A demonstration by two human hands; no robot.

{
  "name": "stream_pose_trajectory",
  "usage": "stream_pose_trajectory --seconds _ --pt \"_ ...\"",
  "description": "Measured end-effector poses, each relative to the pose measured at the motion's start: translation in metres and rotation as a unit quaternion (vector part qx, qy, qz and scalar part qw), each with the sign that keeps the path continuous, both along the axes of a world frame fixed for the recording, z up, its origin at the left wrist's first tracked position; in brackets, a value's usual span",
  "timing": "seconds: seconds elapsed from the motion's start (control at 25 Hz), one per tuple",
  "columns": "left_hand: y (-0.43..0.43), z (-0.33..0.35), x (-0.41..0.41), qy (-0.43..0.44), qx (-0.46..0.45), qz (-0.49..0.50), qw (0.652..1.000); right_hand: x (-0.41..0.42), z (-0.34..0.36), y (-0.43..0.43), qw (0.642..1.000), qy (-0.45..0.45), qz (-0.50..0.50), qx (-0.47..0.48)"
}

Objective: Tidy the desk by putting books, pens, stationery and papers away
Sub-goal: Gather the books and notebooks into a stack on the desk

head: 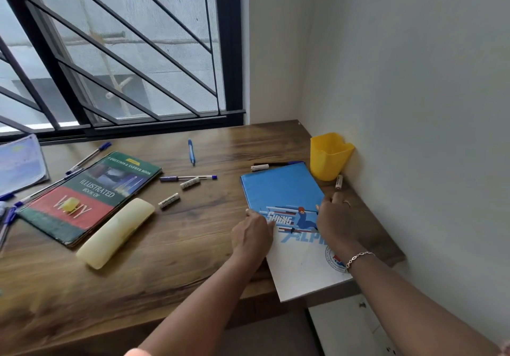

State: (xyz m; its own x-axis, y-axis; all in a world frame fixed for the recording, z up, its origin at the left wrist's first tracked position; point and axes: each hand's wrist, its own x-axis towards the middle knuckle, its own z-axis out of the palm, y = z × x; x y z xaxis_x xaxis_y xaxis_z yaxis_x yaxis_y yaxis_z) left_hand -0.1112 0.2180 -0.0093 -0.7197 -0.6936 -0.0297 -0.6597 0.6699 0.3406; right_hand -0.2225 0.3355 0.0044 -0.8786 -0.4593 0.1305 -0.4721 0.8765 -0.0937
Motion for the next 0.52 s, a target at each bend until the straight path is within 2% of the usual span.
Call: stream_pose_trajectory --seconds 0.12,0.36,0.44,0.52 --pt "-0.002 0.001 0.004 0.015 -0.021 -0.019 0.999 0.000 -0.002 -0.002 0.998 0.040 0.026 -0.044" --pt "-0.017 0.012 0.031 0.068 -0.139 -0.063 0.986 0.012 -0.005 -0.022 0.989 0.063 0.126 -0.040" --pt "-0.024 0.013 0.040 0.053 -0.171 -0.070 0.981 0.019 -0.007 -0.030 0.986 0.079 0.144 -0.028" --pt "-0.038 0.015 0.051 0.015 -0.160 -0.080 0.984 0.032 -0.003 -0.042 0.982 0.079 0.171 -0.021"
